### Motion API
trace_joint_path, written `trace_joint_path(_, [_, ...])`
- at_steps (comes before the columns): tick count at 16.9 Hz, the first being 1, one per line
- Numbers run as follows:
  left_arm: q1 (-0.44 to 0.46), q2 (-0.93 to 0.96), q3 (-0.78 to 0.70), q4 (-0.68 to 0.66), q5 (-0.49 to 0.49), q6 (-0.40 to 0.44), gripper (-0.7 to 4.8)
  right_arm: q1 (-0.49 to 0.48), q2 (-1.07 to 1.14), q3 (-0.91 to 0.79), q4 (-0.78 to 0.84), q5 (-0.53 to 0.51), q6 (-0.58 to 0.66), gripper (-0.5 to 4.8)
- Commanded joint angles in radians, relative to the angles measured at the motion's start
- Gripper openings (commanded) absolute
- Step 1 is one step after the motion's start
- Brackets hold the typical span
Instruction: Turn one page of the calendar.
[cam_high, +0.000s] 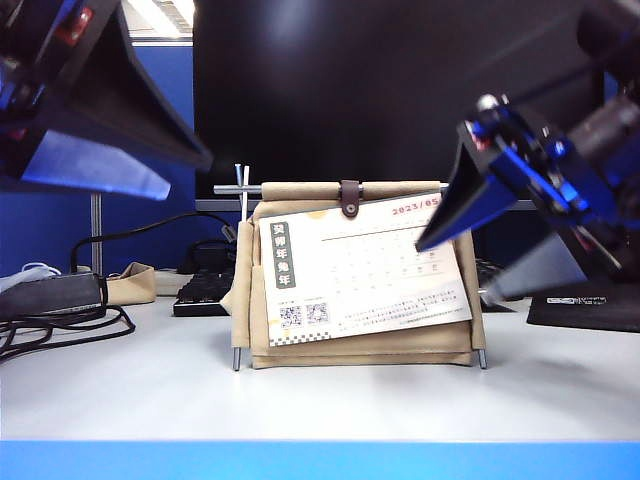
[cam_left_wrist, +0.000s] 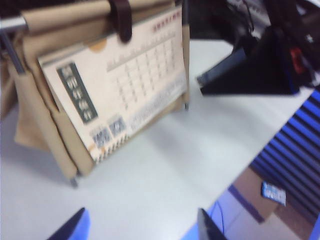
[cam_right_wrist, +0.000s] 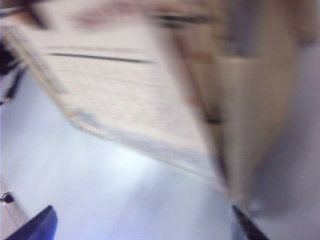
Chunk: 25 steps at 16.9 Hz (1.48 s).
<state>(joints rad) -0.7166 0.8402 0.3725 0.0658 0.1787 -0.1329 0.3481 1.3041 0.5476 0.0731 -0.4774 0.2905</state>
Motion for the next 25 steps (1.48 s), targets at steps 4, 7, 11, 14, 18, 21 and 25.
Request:
trace_joint_path(4, [0.0, -0.001, 0.002, -0.019, 0.0, 0.003, 2.83, -0.005, 0.042, 0.003, 0.063, -0.085, 0.029, 4.31])
trace_joint_path(7, [0.0, -0.001, 0.002, -0.011, -0.003, 0.006, 2.83, -0.015, 0.047, 0.003, 0.059, -0.098, 0.033, 4.31])
trace_joint_path(11, [0.0, -0.001, 0.002, -0.003, -0.006, 0.007, 2.83, -0.05, 0.126, 0.003, 0.122, -0.177, 0.136, 4.31])
trace_joint_path(14, [0.0, -0.001, 0.002, 0.002, -0.022, 0.01, 2.83, -0.065, 0.2, 0.003, 0.233, -0.214, 0.216, 4.31])
trace_joint_path(18, [0.0, -0.001, 0.002, 0.002, -0.022, 0.01, 2.83, -0.066, 0.219, 0.003, 0.384, -0.232, 0.315, 4.31])
trace_joint_path(21, [0.0, -0.001, 0.002, 0.003, -0.026, 0.024, 2.83, -0.08, 0.219, 0.003, 0.402, -0.228, 0.332, 4.27])
trace_joint_path(25, [0.0, -0.001, 0.002, 0.005, -0.03, 0.034, 2.83, -0.09, 0.219, 0.003, 0.41, -0.233, 0.332, 4.23])
